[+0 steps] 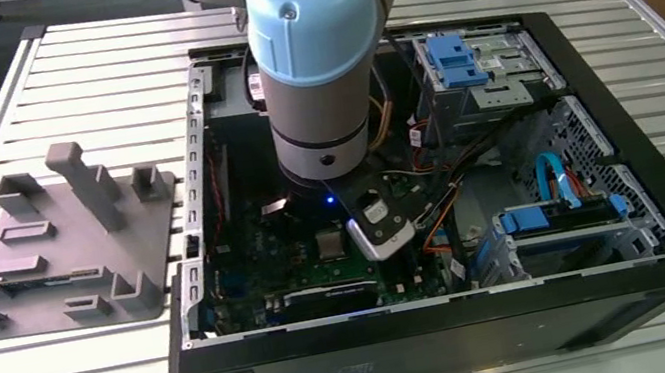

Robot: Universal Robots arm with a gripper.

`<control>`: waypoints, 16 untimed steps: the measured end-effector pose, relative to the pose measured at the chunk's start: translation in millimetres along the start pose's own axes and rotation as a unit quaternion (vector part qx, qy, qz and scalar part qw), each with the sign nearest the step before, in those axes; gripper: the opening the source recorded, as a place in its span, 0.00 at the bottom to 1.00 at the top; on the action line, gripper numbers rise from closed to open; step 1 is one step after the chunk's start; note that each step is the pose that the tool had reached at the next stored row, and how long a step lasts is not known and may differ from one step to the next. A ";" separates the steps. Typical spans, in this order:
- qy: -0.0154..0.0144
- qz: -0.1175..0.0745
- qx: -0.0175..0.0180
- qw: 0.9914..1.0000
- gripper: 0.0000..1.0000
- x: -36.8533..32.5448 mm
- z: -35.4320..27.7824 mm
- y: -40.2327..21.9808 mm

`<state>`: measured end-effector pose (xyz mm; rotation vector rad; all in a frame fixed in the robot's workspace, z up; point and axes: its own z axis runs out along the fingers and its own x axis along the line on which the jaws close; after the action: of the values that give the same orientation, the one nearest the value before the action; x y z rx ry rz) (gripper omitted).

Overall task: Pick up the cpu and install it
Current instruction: 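Place the cpu into insertion slot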

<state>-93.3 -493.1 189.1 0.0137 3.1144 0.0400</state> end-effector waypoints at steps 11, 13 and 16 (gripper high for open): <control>-0.001 0.000 -0.001 1.000 0.40 -0.4 -4.7 0.4; 0.000 0.000 0.000 1.000 0.40 -0.3 -7.7 0.3; 0.000 0.000 0.000 1.000 0.40 -0.4 -8.1 0.3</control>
<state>-93.2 -493.0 197.2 0.0136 3.1138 0.0406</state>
